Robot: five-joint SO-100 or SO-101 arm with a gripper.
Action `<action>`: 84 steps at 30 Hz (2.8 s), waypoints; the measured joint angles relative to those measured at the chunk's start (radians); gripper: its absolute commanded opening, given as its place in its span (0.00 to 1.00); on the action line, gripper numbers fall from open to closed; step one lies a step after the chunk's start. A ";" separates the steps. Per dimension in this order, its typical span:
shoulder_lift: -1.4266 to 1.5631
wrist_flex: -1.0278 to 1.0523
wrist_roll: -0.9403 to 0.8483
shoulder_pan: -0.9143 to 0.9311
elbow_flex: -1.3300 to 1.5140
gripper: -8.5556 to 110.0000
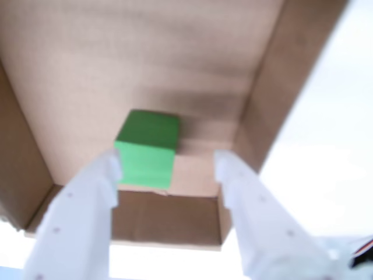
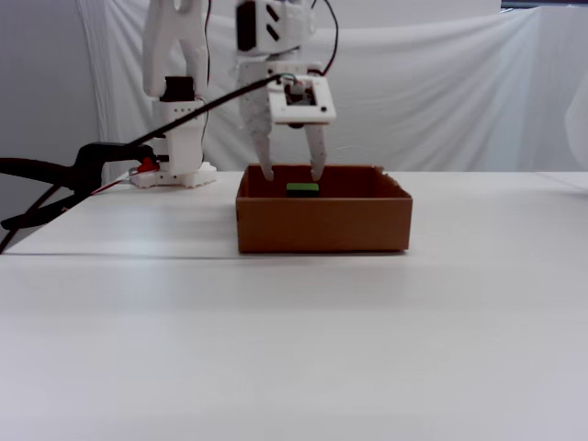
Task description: Grasp a green cube and put it in a box.
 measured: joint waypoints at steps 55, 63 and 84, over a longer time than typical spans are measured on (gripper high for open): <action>1.743 0.080 0.002 0.715 1.459 0.26; 1.743 0.080 0.002 0.715 1.459 0.26; 1.743 0.080 0.002 0.715 1.459 0.26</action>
